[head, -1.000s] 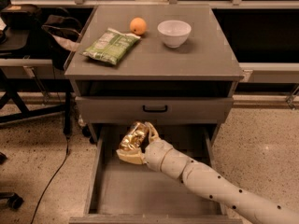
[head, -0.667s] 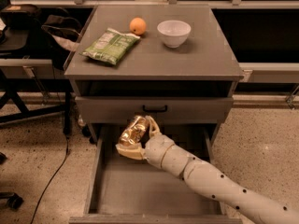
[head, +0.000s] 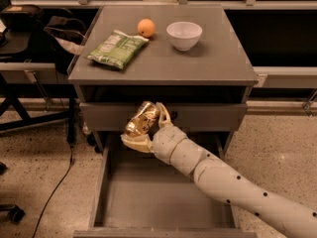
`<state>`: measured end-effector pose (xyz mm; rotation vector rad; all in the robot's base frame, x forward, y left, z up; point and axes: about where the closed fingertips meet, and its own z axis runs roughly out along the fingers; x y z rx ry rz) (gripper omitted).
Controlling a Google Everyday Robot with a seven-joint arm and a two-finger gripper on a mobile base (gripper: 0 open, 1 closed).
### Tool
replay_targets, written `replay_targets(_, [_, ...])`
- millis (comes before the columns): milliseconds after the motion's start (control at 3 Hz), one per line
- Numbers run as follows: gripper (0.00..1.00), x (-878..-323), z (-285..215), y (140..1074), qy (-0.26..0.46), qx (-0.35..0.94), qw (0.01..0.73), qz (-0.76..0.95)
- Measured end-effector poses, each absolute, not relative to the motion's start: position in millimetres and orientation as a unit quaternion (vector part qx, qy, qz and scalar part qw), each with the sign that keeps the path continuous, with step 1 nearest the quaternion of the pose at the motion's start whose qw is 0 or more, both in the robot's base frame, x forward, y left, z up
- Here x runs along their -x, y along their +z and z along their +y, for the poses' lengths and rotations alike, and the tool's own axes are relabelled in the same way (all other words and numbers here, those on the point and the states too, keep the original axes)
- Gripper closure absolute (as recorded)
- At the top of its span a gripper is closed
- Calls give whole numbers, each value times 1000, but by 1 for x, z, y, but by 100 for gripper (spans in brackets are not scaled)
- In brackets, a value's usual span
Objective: Pick orange can from middle drawer and place on counter
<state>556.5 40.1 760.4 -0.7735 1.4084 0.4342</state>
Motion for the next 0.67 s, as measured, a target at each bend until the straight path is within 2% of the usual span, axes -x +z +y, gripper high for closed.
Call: replay_targets(667, [100,-553,46,767,205,345,673,621])
